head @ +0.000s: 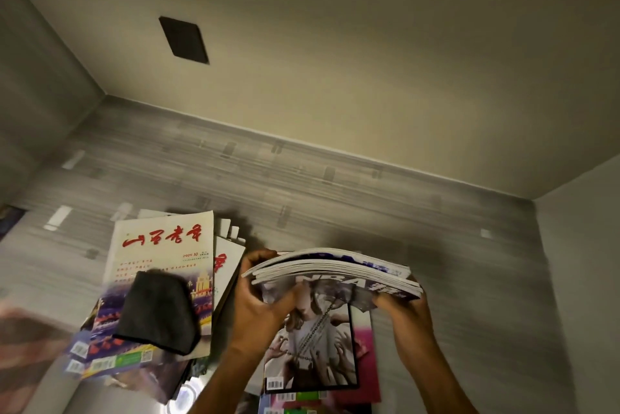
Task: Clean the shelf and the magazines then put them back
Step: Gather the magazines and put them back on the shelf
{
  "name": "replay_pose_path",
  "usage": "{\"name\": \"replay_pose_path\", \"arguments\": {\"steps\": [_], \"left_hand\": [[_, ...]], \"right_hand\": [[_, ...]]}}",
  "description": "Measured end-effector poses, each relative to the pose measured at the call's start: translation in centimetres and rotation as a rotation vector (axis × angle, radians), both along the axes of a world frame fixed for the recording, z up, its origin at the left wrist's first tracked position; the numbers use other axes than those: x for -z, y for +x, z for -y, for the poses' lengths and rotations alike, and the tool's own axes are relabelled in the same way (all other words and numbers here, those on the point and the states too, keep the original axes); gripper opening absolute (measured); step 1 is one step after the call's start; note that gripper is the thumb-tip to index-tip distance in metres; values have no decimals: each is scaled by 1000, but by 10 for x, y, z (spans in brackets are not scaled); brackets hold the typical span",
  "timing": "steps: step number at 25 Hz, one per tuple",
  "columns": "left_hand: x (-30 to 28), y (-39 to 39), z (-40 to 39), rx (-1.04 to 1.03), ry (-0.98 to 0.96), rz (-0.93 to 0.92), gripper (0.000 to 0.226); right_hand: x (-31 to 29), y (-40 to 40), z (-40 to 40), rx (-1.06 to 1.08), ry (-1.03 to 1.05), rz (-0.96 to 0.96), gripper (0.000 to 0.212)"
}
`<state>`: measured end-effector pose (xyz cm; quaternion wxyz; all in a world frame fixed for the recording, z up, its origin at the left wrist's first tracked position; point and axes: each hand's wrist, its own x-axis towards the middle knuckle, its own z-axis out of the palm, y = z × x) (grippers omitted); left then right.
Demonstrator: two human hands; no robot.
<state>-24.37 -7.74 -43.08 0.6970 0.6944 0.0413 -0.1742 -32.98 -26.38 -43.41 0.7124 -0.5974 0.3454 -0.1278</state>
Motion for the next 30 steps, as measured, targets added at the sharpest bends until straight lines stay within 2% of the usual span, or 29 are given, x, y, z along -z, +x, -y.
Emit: {"name": "replay_pose_path", "arguments": {"steps": [4, 7, 9, 12, 15, 18, 21, 24, 28, 30], "left_hand": [[-16, 7, 7, -20, -98, 42, 37], [-22, 20, 1, 77, -119, 148, 50], [-22, 22, 3, 123, -36, 107, 39], [-22, 24, 13, 165, 24, 40, 27], [-30, 26, 7, 86, -6, -5, 33], [-22, 27, -4, 123, -15, 35, 36], [9, 29, -9, 142, 79, -85, 31], [19, 36, -9, 203, 110, -158, 32], [7, 30, -17, 286, 93, -170, 45], [-16, 28, -27, 237, 37, -112, 48]], "right_hand": [[-9, 2, -7, 130, 28, 6, 49], [-23, 5, -5, 110, 31, 68, 50], [-21, 8, -8, 115, -14, 5, 50], [-6, 14, -19, 298, 54, -154, 46], [-14, 12, -31, 398, 107, -212, 41], [-23, 6, -40, 377, 131, -230, 28], [-11, 6, -48, 295, 157, -246, 35], [-3, 9, -48, 237, 150, -285, 31], [-16, 12, -44, 253, 154, -312, 40], [-38, 21, -40, 227, 103, -244, 40]]}}
